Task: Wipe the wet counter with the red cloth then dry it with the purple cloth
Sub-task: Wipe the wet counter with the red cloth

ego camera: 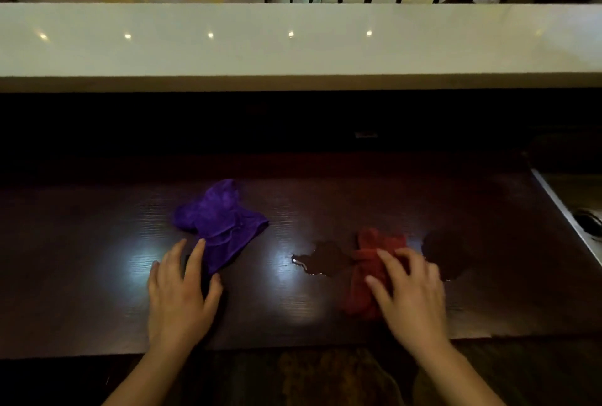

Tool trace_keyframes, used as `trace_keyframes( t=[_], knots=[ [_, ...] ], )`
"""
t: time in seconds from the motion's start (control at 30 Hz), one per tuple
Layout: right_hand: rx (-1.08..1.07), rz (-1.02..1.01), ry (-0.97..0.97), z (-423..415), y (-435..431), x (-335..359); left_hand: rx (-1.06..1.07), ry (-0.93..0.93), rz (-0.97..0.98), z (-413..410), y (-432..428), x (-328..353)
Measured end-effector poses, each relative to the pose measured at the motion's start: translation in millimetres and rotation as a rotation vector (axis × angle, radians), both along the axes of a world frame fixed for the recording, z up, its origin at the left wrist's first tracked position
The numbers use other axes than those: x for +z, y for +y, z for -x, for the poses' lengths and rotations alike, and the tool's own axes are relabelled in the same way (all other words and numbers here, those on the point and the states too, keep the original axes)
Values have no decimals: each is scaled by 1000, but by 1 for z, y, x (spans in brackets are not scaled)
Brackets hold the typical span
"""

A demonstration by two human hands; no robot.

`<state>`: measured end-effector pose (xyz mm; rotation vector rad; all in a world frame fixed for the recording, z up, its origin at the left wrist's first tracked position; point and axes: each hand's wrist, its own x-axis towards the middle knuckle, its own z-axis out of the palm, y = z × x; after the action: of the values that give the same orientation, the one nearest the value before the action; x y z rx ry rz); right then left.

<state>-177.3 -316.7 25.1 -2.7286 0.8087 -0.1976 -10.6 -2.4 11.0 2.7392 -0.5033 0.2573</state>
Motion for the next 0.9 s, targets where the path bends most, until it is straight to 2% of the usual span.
trace_keyframes(
  t=[0.03,0.1,0.2,0.33,0.43,0.5,0.57,0.63,0.7,0.83,0.9],
  knots=[
    [51,85,33,-1,8,-6,-66,-70,1,5,0,-1],
    [147,129,63,-10,12,-14,-242,-154,-12,13,-6,-3],
    [146,73,65,-38,-9,-17,-414,-52,-68,16,-29,-1],
    [98,15,48,-45,6,-18,-288,102,-195,12,-47,-1],
    [293,108,57,-1,42,-25,-256,136,-229,9,-46,-5],
    [363,130,102,8,31,-22,-256,165,-249,8,-46,-7],
    [269,137,145,-11,12,-14,-255,171,-255,7,-47,-9],
    [69,41,176,-38,4,-7,-250,172,-246,6,-47,-11],
    [-33,-10,159,-54,19,-8,-245,171,-236,6,-47,-12],
    [182,80,68,-21,64,-15,-255,179,-224,4,-46,-10],
    [257,108,101,-13,43,-13,-261,179,-221,4,-46,-11]
  ],
)
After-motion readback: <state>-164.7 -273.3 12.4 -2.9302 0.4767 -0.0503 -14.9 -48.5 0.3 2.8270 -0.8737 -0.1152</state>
